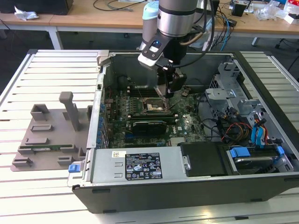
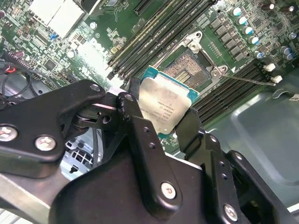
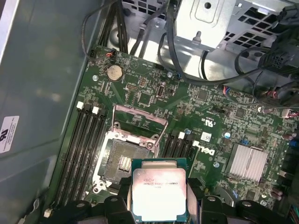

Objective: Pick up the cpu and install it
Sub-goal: 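Place the cpu into insertion slot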

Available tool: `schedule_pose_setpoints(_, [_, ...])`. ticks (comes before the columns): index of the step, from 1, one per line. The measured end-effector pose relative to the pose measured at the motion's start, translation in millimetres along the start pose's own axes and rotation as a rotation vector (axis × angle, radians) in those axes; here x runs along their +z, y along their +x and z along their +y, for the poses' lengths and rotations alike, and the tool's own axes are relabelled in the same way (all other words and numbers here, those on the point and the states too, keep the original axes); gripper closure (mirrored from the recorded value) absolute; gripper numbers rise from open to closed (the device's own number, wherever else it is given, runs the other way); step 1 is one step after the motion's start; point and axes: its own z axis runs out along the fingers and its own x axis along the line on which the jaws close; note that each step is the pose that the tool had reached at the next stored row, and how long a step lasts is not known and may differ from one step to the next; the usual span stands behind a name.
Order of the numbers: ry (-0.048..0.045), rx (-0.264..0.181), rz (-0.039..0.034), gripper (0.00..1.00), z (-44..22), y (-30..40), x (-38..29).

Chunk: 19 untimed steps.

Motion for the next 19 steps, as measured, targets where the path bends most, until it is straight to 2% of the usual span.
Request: schedule_pose_setpoints(19, [0.004,0.109,-0.002,0.45,0.0,0.0,0.1])
